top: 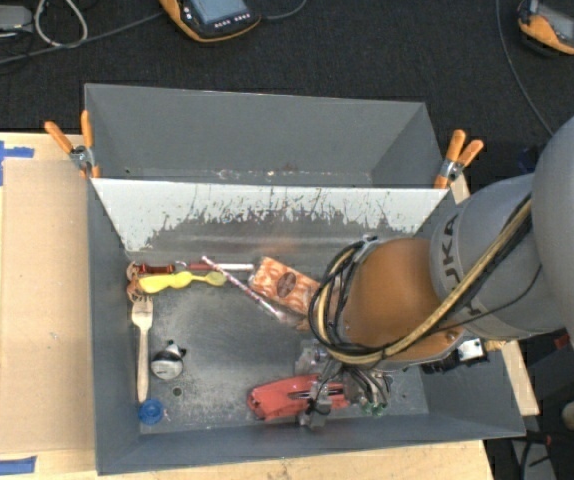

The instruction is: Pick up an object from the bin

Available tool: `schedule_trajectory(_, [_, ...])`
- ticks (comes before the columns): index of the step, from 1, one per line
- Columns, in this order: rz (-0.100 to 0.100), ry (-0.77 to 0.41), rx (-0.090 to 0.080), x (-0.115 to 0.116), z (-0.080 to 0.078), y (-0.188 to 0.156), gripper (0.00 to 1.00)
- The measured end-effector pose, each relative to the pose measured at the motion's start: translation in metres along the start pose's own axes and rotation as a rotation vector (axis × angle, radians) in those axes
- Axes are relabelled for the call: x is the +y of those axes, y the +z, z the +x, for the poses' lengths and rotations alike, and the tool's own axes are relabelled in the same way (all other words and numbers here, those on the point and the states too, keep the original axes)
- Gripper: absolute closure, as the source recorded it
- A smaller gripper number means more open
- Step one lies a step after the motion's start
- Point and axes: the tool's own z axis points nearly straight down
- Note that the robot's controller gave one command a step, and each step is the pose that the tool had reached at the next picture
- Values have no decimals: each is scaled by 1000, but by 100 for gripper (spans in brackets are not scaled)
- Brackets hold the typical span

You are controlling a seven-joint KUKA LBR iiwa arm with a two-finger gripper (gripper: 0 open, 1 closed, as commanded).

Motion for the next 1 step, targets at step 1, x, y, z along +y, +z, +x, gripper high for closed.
schedule_trajectory(1, [0,1,0,0,0,0,100])
